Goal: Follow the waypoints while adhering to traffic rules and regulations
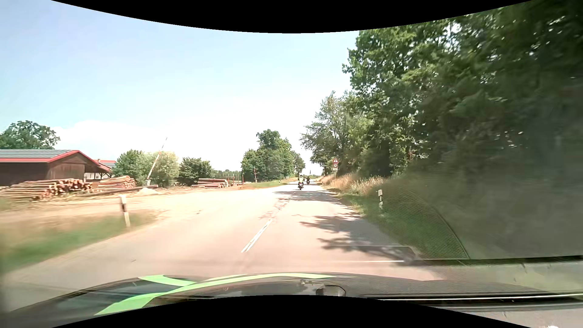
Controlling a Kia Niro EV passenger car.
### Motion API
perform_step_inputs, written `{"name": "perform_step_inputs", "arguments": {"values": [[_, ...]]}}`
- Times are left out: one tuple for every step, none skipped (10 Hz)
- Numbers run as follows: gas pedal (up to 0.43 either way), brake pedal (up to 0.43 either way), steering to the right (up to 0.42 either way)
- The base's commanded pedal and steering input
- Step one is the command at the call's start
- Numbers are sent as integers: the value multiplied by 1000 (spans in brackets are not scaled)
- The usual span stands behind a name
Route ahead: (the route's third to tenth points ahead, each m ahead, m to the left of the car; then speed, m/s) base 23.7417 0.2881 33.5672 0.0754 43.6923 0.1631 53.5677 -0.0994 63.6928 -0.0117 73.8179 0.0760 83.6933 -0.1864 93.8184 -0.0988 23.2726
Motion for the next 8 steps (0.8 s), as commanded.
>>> {"name": "perform_step_inputs", "arguments": {"values": [[87,0,3],[59,0,3],[39,0,3],[28,0,3],[28,0,3],[28,0,3],[28,0,3],[28,0,2]]}}
